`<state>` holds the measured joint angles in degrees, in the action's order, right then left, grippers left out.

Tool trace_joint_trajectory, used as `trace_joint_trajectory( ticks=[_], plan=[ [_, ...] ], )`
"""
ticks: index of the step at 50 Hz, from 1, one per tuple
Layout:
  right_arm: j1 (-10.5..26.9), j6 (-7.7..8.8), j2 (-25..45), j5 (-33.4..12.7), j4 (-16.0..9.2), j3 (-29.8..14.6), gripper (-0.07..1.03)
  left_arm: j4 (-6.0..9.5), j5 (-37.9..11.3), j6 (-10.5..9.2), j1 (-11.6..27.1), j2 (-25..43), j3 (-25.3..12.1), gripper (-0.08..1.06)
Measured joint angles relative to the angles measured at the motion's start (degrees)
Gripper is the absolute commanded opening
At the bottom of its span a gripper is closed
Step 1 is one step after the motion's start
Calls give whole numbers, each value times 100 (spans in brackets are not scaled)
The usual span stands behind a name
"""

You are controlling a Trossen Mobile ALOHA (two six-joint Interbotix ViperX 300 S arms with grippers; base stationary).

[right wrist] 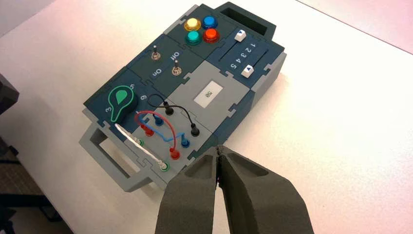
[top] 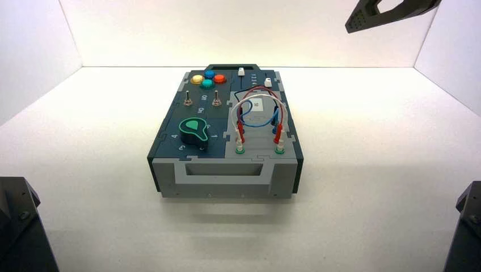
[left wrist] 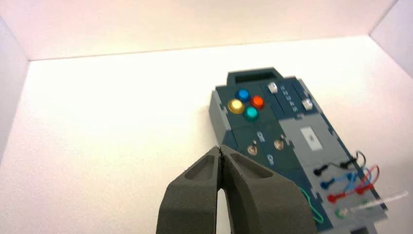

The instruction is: Turn the knob to position 1.

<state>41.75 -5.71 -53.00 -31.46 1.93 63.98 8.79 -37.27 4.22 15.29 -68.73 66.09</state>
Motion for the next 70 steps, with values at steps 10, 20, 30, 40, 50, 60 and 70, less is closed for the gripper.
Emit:
trace_joint_trajectory(
  ticks=[10,20,30,40,50,60,70],
  plan=[
    [-9,0,35,18,0,-9,-2,-35,-598,475,712,721,-378,-3],
    [-105,-9,62,18,0,0,-2,-35,-1063,1063,1107,1389,-861,-3],
    [-686,-9,62,26,0,-9,-2,-26,-1239,1310,1740,1898,-958,-3],
    [-1178,-18,-35,18,0,-9,-2,-35,-1248,1354,2312,2329,-967,-3],
    [-1573,-44,-185,26,0,0,-2,-26,-1248,1362,2927,2953,-940,-3],
    [-1644,-44,-229,18,0,0,-2,-26,-1257,1362,3463,3507,-914,-3],
    [-1644,-44,-229,26,0,-9,-2,-18,-1257,1371,3674,3867,-914,-3]
  ],
)
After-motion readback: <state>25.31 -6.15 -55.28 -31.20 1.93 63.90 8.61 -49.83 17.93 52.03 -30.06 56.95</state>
